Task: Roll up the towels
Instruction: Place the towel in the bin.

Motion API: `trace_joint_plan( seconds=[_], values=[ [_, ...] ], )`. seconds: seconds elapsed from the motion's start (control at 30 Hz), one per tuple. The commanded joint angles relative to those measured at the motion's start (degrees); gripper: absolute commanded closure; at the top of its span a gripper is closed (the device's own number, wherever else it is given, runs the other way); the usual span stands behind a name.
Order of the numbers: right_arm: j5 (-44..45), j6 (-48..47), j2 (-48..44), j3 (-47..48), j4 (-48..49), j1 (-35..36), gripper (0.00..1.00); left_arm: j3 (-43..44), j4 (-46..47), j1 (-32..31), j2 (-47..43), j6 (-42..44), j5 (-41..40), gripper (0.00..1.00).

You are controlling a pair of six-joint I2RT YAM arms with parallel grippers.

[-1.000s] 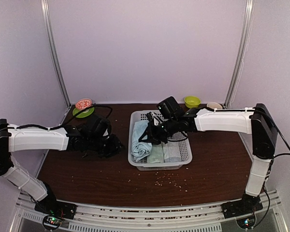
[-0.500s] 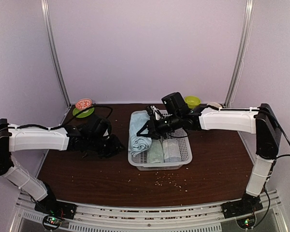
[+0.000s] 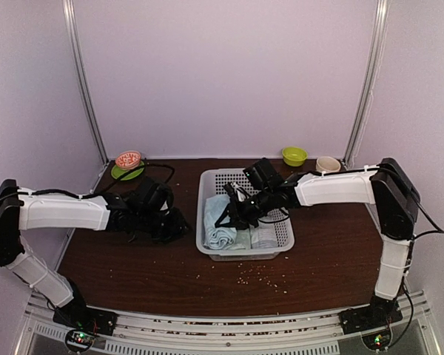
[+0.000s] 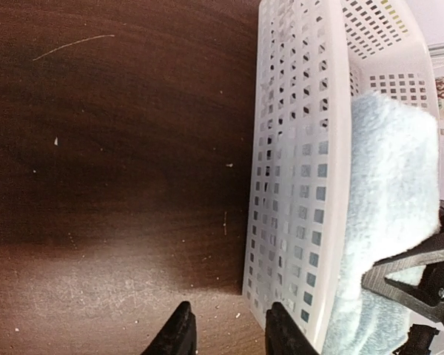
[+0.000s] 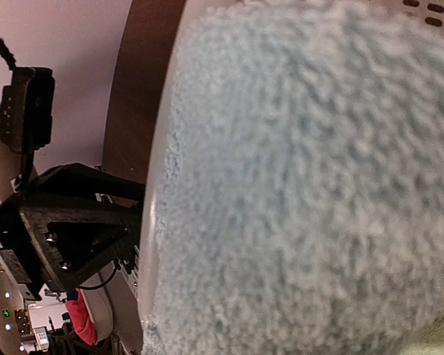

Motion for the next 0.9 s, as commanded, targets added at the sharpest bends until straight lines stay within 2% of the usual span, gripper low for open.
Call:
trace_joint_plan(
  seconds=[0.0, 0.33, 0.67, 0.8, 0.87],
  values=[
    [3.7, -2.4, 1.4, 3.0, -7.1, -0.2, 1.00, 1.5, 2.9, -0.1, 1.0, 1.0, 0.5, 0.68],
    [18.7, -7.6, 4.7, 13.5, -25.6, 2.6, 1.00, 2.5, 3.7, -0.1, 2.6, 1.7, 1.0, 0.68],
    [25.3, -8.3, 11.7, 22.1, -32.6, 7.3, 1.00, 3.0, 3.5, -0.1, 2.7, 2.7, 1.4, 0.69],
    [25.2, -8.9, 14.5, 25.1, -35.0, 8.4, 1.00, 2.9, 3.5, -0.1, 2.7, 2.8, 1.5, 0.69],
    [24.2, -9.6, 15.0, 26.3, -36.2, 8.8, 0.83, 2.8, 3.5, -0.1, 2.6, 2.9, 1.3, 0.69]
  ],
)
